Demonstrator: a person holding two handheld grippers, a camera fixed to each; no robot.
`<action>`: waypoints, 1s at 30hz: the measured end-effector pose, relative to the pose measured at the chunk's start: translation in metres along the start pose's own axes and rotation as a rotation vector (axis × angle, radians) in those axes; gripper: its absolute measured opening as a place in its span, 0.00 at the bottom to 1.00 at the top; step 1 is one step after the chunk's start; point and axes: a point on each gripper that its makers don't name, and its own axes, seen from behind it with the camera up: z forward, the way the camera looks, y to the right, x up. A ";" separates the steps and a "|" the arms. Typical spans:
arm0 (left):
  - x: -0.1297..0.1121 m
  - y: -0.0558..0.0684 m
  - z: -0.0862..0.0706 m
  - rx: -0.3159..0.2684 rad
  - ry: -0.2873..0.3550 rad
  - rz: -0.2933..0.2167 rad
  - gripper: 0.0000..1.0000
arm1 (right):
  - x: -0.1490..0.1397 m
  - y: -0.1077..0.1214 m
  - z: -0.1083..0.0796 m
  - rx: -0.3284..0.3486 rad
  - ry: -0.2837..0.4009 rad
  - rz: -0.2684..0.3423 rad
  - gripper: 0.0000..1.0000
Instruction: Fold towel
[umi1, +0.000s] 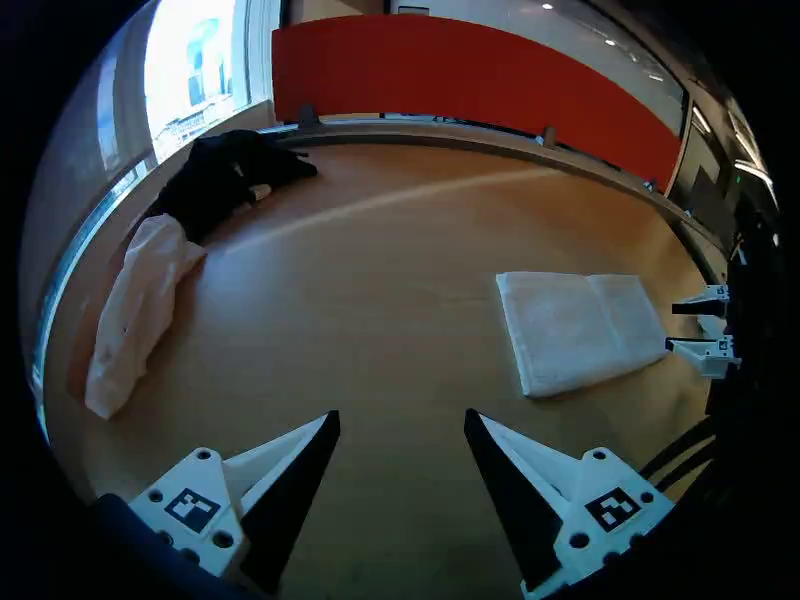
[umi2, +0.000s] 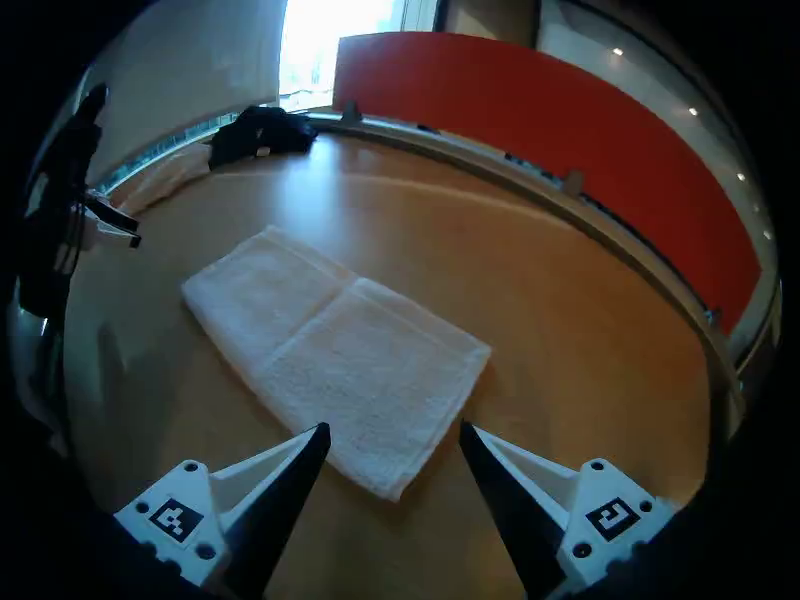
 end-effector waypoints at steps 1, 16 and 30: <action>0.000 0.001 0.000 0.000 0.000 0.001 0.92 | -0.002 0.000 -0.001 0.002 -0.002 0.000 1.00; -0.004 0.002 -0.006 -0.001 0.000 -0.001 0.92 | -0.035 -0.015 -0.002 0.087 -0.078 0.027 0.55; -0.008 -0.001 -0.010 0.003 -0.002 -0.002 0.92 | -0.041 -0.008 -0.002 0.101 -0.095 0.007 0.22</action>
